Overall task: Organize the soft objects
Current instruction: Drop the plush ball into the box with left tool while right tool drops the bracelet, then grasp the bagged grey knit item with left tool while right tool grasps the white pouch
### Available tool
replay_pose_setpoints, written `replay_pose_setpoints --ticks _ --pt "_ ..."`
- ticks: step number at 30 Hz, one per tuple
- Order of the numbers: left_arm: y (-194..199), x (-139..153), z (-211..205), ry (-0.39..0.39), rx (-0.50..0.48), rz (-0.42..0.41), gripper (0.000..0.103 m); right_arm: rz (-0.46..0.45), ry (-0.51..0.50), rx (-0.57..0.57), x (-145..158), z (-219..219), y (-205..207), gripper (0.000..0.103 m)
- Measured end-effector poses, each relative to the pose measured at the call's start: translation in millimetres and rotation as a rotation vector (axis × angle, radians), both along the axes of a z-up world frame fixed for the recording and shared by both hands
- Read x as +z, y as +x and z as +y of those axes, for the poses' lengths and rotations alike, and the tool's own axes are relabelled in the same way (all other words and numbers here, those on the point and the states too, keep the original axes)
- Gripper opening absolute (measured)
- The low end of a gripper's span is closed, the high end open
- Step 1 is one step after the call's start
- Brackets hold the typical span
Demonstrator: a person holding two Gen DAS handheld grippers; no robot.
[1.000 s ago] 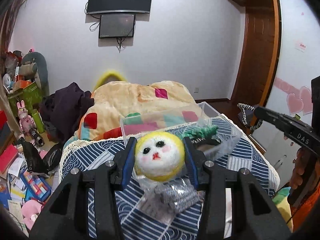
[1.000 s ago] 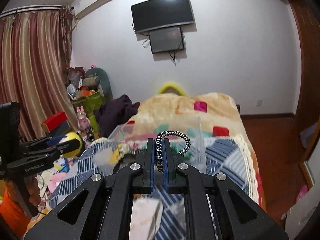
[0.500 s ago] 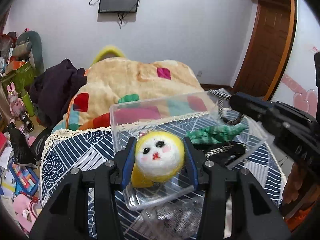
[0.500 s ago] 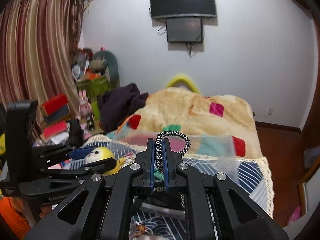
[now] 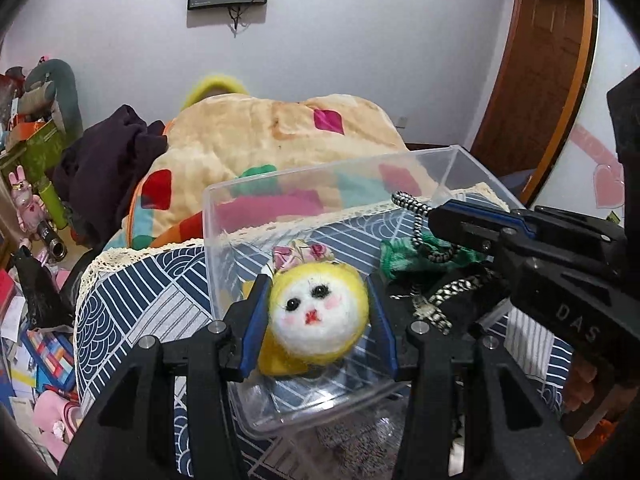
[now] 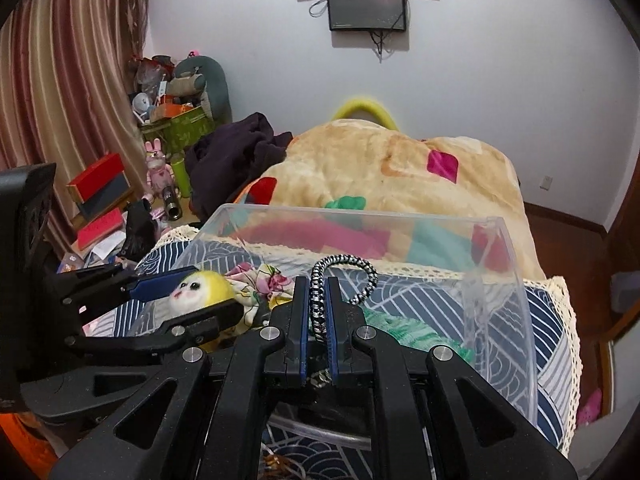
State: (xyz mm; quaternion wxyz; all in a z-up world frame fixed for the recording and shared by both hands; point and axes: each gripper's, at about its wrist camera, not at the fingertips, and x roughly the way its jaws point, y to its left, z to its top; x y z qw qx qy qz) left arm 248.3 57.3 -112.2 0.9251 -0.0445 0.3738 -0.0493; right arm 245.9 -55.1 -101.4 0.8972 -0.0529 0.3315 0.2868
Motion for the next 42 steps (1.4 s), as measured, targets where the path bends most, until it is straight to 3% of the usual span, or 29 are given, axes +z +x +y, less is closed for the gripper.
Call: replay_pose_setpoints --ticks 2,6,11,16,18,22,24,40,42 --pt "-4.5 5.2 -0.7 0.004 -0.001 -0.01 0.048 0.01 0.018 -0.002 3.8 -4.9 -0.7 0.012" --pt "-14.7 17.9 -1.6 0.007 -0.005 -0.046 0.059 -0.024 0.045 -0.001 14.8 -12.3 -9.8 0.044" --pt "-34.8 38.7 3.2 -0.013 0.003 -0.107 0.069 -0.081 0.067 -0.002 34.0 -22.9 -26.9 0.045" --pt "-56.3 55.6 6.0 -0.013 0.01 -0.158 0.083 -0.167 0.072 -0.026 50.0 -31.5 -47.6 0.064" --pt "-67.2 61.3 6.0 -0.008 0.014 -0.181 0.094 -0.191 0.073 -0.029 53.2 -34.7 -56.2 0.07" --pt "-82.0 62.9 4.1 -0.022 -0.003 -0.186 0.099 -0.199 0.075 -0.018 49.0 -44.7 -72.0 0.074" --pt "-86.1 57.3 0.7 -0.017 -0.011 -0.168 0.1 -0.187 0.08 -0.024 40.7 -50.8 -78.1 0.082" --pt "-92.2 -39.6 -19.4 -0.007 -0.029 0.101 0.1 0.055 -0.004 0.012 -51.9 -51.0 -87.5 0.082" --pt "-90.6 -47.2 -21.3 -0.014 -0.03 0.12 0.1 0.075 -0.019 0.013 -59.8 -47.7 -85.9 0.076"
